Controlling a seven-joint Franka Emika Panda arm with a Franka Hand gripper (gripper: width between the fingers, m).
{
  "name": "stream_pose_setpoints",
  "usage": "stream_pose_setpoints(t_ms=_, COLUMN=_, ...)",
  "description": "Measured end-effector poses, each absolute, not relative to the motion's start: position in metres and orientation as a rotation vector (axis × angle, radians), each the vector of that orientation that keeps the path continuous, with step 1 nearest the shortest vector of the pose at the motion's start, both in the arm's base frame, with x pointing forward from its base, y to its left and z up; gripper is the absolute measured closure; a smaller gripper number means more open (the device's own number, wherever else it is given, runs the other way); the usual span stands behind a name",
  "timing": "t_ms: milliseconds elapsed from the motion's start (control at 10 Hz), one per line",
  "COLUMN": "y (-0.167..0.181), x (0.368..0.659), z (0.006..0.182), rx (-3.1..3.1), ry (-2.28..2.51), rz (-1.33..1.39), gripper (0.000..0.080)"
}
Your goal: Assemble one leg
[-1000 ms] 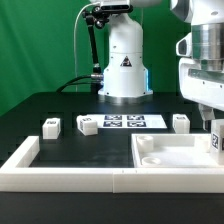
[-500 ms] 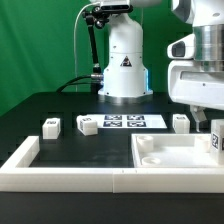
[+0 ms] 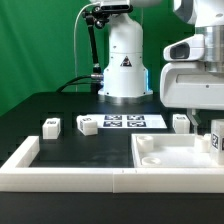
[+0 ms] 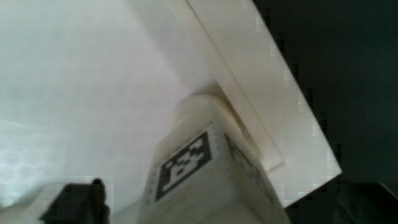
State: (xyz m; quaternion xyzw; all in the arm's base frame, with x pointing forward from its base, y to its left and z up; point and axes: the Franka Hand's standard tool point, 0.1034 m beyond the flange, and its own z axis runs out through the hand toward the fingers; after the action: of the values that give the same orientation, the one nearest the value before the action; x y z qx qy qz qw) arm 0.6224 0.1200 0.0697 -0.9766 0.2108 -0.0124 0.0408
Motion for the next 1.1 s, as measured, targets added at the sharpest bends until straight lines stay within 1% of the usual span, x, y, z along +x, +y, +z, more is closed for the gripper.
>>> stream_pose_setpoints(t_ms=300, y=0.1200, x=0.6244, z=0.0714, rx=-3.041, ry=0.359, rz=-0.054, gripper=0.0151)
stream_pose_setpoints(t_ms=600, y=0.1234, x=0.6240, z=0.0711, rx=-3.050, ry=0.279, rz=-0.065, gripper=0.0151)
stream_pose_setpoints(t_ms=700, y=0.1232, x=0.6241, z=0.0710, rx=-3.050, ry=0.281, rz=-0.065, gripper=0.0245)
stream_pose_setpoints(t_ms=800, y=0.1231, x=0.6241, z=0.0710, rx=-3.050, ry=0.281, rz=-0.065, gripper=0.0382)
stream_pose_setpoints(t_ms=900, y=0.1228, x=0.6241, z=0.0710, rx=-3.050, ry=0.281, rz=-0.065, gripper=0.0382)
stream_pose_setpoints(t_ms=1000, y=0.1218, x=0.6241, z=0.0708, rx=-3.051, ry=0.284, rz=-0.065, gripper=0.0505)
stream_pose_setpoints(t_ms=1100, y=0.1216, x=0.6240, z=0.0708, rx=-3.051, ry=0.284, rz=-0.064, gripper=0.0505)
